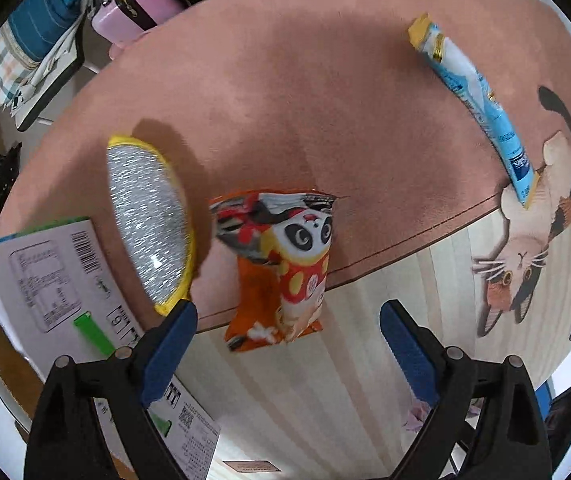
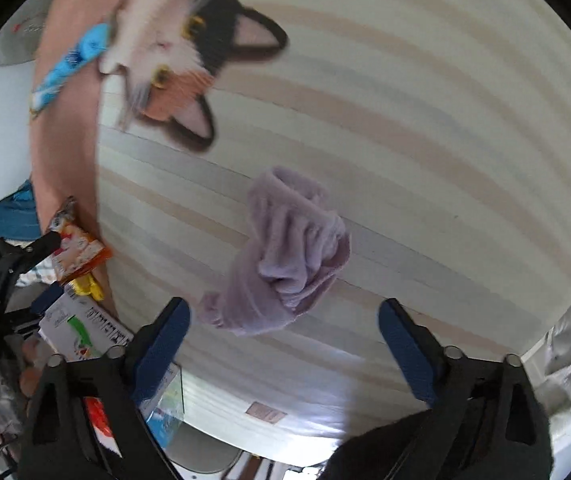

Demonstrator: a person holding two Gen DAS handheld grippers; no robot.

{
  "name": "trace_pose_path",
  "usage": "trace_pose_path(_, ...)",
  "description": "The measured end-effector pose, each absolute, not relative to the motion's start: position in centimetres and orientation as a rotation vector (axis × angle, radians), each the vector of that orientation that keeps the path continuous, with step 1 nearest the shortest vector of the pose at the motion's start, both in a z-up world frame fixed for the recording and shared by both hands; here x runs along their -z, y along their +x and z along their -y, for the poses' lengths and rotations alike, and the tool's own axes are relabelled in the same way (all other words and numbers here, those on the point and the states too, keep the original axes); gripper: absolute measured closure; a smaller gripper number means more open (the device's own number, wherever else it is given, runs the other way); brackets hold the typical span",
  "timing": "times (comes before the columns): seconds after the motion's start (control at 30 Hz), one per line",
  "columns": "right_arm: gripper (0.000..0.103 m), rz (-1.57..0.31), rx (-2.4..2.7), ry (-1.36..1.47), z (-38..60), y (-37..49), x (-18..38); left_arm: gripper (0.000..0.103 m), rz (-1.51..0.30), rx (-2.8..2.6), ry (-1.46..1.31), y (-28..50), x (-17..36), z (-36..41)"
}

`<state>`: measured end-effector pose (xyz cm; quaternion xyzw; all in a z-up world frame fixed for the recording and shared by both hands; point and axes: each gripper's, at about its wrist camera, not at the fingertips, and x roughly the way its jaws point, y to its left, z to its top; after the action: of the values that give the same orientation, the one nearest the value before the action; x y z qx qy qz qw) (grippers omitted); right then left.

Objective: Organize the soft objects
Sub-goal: 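Grasp the panda snack bag with left tool while right grasps lilac towel, then lower both items into the box and open both tools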

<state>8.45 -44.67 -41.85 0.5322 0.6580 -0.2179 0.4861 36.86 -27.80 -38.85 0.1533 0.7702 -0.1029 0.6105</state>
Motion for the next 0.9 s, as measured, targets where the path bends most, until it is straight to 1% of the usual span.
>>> trace_pose_path(0.23, 0.021, -1.616, 0.543, 1.281, 43.3, 10.5, 43.5, 0.01, -1.779, 0.247, 0.452, 36.7, 40.5, 29.7)
trace_pose_path(0.3, 0.029, -1.63, 0.554, 1.274, 43.0, 11.0, 43.9, 0.01, -1.779, 0.249, 0.464, 36.6, 40.7, 30.0)
trace_pose_path(0.33, 0.031, -1.637, 0.555, 1.269, 42.7, 11.2, 44.0, 0.01, -1.78, 0.251, 0.47, 36.5, 40.9, 30.1)
trace_pose_path(0.4, 0.037, -1.651, 0.561, 1.262, 42.6, 11.7, 44.5, 0.01, -1.777, 0.252, 0.481, 36.7, 41.1, 30.2)
trace_pose_path(0.43, 0.038, -1.656, 0.564, 1.263, 42.4, 11.7, 44.7, 0.013, -1.778, 0.255, 0.488, 36.6, 41.3, 30.3)
trace_pose_path(0.5, 0.047, -1.665, 0.575, 1.258, 41.6, 12.2, 45.2, 0.042, -1.794, 0.255, 0.502, 36.6, 41.8, 30.3)
trace_pose_path(0.53, 0.048, -1.662, 0.589, 1.254, 41.5, 12.2, 45.1, 0.045, -1.793, 0.242, 0.519, 36.5, 42.1, 30.2)
trace_pose_path(0.57, 0.053, -1.662, 0.594, 1.253, 41.4, 12.4, 45.1, 0.05, -1.785, 0.234, 0.529, 36.6, 42.2, 30.1)
trace_pose_path(0.6, 0.056, -1.664, 0.595, 1.248, 41.2, 12.5, 45.2, 0.058, -1.773, 0.222, 0.536, 36.9, 42.2, 29.9)
trace_pose_path(0.63, 0.056, -1.669, 0.597, 1.236, 40.9, 12.7, 45.1, 0.062, -1.76, 0.212, 0.536, 37.0, 42.1, 29.8)
trace_pose_path(0.7, 0.058, -1.685, 0.602, 1.198, 40.6, 13.2, 45.1, 0.066, -1.749, 0.218, 0.505, 37.1, 41.8, 29.4)
trace_pose_path(0.77, 0.059, -1.684, 0.607, 1.126, 39.9, 13.7, 44.6, 0.069, -1.745, 0.224, 0.481, 37.1, 41.6, 29.0)
trace_pose_path(0.9, 0.06, -1.666, 0.582, 1.033, 38.5, 14.5, 43.3, 0.072, -1.728, 0.245, 0.43, 36.5, 40.4, 28.3)
